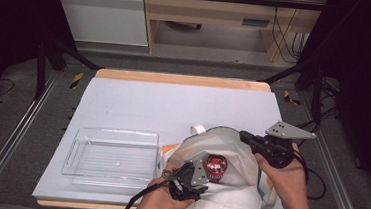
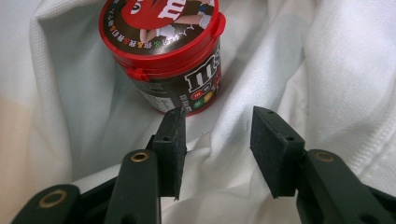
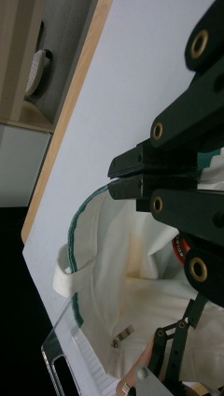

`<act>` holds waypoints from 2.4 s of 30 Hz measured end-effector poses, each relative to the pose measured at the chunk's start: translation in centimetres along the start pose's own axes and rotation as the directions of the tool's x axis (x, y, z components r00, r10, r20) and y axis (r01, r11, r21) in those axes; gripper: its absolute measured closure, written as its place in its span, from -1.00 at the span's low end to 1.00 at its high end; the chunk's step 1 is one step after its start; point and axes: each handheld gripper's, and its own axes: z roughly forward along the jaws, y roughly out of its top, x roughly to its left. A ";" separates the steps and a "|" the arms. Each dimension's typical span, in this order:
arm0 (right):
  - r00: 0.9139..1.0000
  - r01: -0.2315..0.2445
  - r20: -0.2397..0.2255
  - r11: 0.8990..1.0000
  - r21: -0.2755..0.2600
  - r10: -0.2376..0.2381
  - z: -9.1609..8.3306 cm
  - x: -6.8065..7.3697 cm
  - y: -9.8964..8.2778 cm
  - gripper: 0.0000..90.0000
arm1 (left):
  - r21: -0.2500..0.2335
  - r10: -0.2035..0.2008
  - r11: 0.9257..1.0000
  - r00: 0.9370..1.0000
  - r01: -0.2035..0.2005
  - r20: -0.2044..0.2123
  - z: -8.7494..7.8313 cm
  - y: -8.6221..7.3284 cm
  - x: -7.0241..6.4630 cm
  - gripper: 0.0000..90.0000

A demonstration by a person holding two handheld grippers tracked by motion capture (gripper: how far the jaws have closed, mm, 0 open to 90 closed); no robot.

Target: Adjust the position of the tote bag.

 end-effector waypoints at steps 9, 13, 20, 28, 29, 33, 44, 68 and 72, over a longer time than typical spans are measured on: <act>1.000 0.000 -0.001 1.000 0.001 0.000 0.1 0.0 0.0 0.96 | -0.048 -0.007 0.999 1.000 0.007 -0.008 -1.4 0.4 0.1 0.20; 1.000 0.003 -0.002 1.000 -0.001 -0.003 -0.1 0.0 0.0 0.96 | -0.051 -0.004 0.999 1.000 0.004 -0.001 -1.5 0.7 0.1 0.19; 1.000 0.004 -0.010 1.000 0.000 -0.004 -0.1 0.1 0.1 0.96 | 0.004 0.017 1.000 1.000 -0.017 0.008 0.3 0.8 -0.2 0.14; 1.000 0.005 -0.006 1.000 -0.001 -0.005 -0.1 -0.1 0.1 0.96 | 0.012 -0.005 1.000 0.999 0.004 0.038 1.1 0.2 -0.1 0.25; 1.000 0.005 -0.005 1.000 0.001 -0.005 -0.1 -0.1 0.0 0.96 | 0.013 -0.003 1.000 0.999 0.003 0.042 1.1 0.1 -0.1 0.29; 1.000 0.006 0.016 1.000 0.010 -0.006 0.4 -0.4 -0.3 0.96 | 0.027 0.008 1.000 0.999 -0.009 0.043 1.4 -0.1 -0.3 0.41; 0.998 -0.021 0.055 0.999 0.030 0.019 1.8 -2.2 -1.9 0.96 | 0.047 0.034 0.998 0.999 -0.036 0.030 1.6 -0.2 -0.7 0.75; 0.991 -0.049 0.124 0.998 0.042 0.044 2.7 -3.7 -3.4 0.96 | 0.024 0.047 0.999 0.999 -0.047 0.011 0.6 0.0 -1.2 0.89; 0.992 -0.034 0.123 0.999 0.035 0.029 2.4 -3.2 -2.9 0.96 | -0.030 0.028 0.999 1.000 -0.028 0.000 -0.9 0.8 -1.2 0.80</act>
